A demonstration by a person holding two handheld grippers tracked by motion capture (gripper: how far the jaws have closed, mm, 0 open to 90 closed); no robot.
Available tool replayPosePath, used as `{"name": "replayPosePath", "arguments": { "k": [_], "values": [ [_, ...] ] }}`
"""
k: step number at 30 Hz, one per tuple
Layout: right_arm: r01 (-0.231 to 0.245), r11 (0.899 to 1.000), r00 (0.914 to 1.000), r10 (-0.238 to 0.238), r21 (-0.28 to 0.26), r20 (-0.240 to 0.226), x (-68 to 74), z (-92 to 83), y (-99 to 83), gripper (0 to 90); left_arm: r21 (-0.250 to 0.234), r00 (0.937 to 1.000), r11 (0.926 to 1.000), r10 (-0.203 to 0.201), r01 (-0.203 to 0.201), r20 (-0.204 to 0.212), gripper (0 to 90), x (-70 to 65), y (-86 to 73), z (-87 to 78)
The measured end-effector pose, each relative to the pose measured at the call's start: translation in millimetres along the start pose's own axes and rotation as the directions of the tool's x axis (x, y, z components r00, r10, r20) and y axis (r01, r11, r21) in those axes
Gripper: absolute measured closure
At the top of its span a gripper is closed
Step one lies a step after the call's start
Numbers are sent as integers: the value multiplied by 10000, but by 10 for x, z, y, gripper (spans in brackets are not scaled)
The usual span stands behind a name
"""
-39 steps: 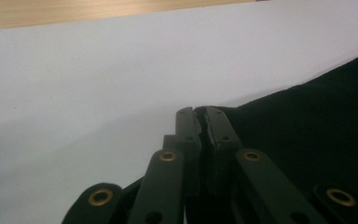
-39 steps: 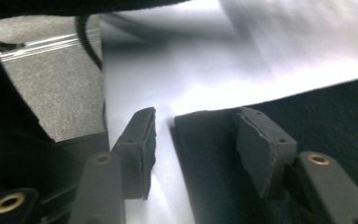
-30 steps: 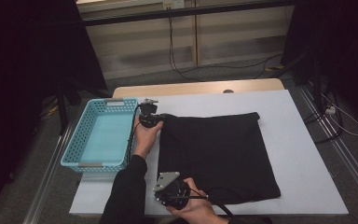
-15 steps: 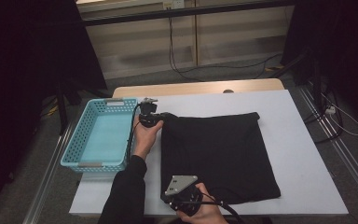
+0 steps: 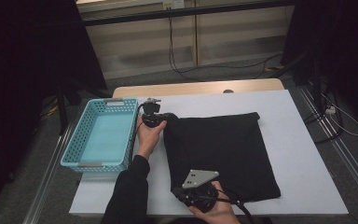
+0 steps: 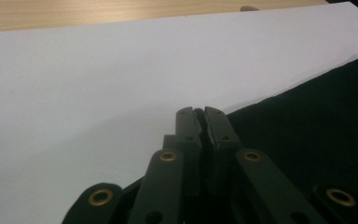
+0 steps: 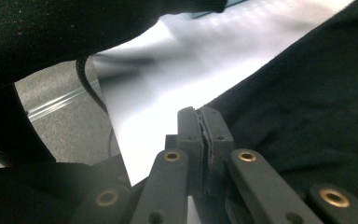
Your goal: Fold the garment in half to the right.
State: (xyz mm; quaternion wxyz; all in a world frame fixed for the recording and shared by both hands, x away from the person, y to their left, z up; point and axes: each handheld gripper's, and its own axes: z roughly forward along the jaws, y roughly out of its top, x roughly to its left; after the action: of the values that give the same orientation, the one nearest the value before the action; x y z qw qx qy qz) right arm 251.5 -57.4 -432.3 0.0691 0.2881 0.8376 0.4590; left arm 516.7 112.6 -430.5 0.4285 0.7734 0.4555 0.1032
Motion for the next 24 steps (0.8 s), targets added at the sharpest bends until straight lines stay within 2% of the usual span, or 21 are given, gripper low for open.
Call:
{"name": "replayPosePath", "arguments": {
  "k": [6, 7, 10, 12, 14, 15, 16, 17, 19, 20, 24],
  "values": [
    [-148, 9998, 9997, 145, 138, 197, -58, -77, -85, 879, -36, 10000, 10000, 9, -9, 23, 851, -57, 12, 35],
    [-229, 9996, 9995, 226, 135, 237, -80, -94, -109, 877, 31, 9999, 9999, 133, -133, 44, 851, -68, 16, 46],
    [-260, 9995, 9992, 255, 151, 313, -97, -108, -122, 874, -3, 10000, 10000, 15, -15, 60, 851, -86, 18, 63],
    [-334, 9993, 9985, 325, 191, 445, -129, -127, -138, 862, 77, 9998, 9999, 153, -154, 93, 851, -89, 23, 66],
    [-370, 9990, 9949, 344, 256, 944, -183, -147, -166, 760, 91, 9998, 9998, 175, -176, 102, 850, -92, 27, 69],
    [-370, 9990, 9949, 344, 256, 944, -183, -147, -166, 760, 64, 9999, 9999, 150, -150, 76, 850, -93, 28, 73],
    [-369, 9989, 9921, 331, 290, 1213, -198, -153, -173, 714, 60, 9999, 9999, 134, -134, 85, 850, -92, 30, 75],
    [-334, 9988, 9831, 262, 368, 1813, -217, -162, -188, 592, 100, 9998, 9998, 141, -142, 104, 850, -90, 30, 76],
    [-368, 9986, 9814, 289, 385, 1895, -224, -162, -192, 559, 109, 9998, 9998, 146, -148, 112, 850, -89, 30, 78],
    [-476, 9978, 9765, 367, 461, 2123, -230, -160, -204, 510, 93, 9999, 9999, 113, -113, 92, 849, -84, 31, 82],
    [-651, 9958, 9767, 504, 646, 2085, -242, -131, -218, 504, 137, 10000, 9999, 69, -69, 32, 849, -72, 29, 86]
  ]
}}
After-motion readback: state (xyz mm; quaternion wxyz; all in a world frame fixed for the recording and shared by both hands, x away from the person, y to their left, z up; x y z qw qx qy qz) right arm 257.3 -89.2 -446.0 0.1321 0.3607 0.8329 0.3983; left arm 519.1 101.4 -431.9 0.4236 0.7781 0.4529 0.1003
